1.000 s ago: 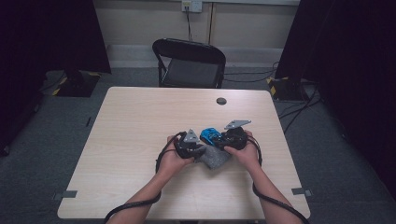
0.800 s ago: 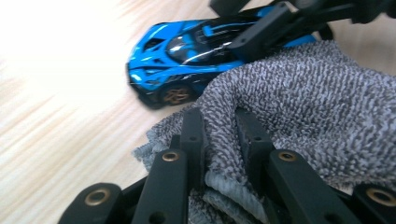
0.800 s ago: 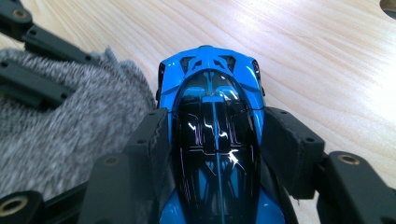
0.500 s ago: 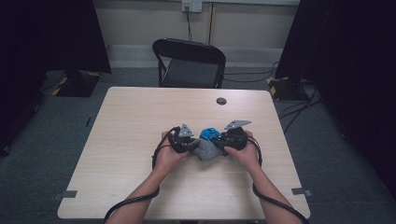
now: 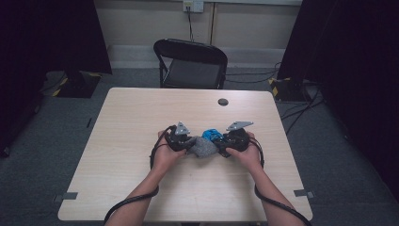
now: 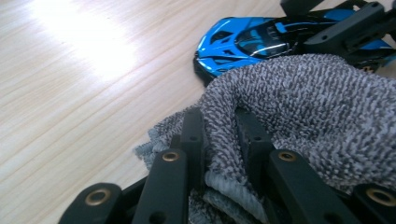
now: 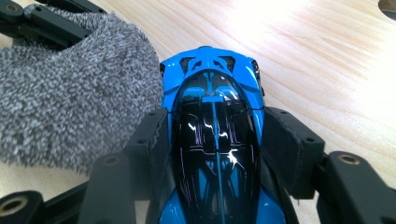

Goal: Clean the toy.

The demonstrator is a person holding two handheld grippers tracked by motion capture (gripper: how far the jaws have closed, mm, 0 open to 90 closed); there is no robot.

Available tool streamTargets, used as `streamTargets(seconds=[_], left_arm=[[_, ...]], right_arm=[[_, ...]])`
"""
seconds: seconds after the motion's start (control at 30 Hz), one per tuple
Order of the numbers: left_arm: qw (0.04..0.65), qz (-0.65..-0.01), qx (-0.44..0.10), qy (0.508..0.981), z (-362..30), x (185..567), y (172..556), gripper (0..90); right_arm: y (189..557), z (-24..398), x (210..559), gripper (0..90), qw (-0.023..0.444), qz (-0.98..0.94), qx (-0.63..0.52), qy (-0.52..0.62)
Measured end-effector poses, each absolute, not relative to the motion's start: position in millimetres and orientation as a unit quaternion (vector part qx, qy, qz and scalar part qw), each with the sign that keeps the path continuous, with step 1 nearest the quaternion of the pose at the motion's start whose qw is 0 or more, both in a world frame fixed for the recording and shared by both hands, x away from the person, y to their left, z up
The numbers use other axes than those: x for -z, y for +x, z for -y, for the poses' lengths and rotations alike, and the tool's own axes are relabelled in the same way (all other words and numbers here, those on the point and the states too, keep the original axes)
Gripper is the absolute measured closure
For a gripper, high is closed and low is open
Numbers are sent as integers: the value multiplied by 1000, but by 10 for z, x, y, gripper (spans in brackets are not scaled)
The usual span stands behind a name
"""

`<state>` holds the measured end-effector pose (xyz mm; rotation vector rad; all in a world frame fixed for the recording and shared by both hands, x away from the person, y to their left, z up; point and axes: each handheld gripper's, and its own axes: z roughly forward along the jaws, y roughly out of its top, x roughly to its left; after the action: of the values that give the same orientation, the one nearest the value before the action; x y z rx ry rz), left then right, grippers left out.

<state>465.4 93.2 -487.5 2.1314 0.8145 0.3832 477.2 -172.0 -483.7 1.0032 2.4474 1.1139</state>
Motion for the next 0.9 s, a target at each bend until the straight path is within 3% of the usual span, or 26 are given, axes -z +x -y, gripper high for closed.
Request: streamTargets(seconds=[0.9], left_arm=[[393, -378, -186, 817, -1362, 4869, 4772, 759]], right_arm=[[4764, 1719, 4836, 422, 137, -845, -383, 347]])
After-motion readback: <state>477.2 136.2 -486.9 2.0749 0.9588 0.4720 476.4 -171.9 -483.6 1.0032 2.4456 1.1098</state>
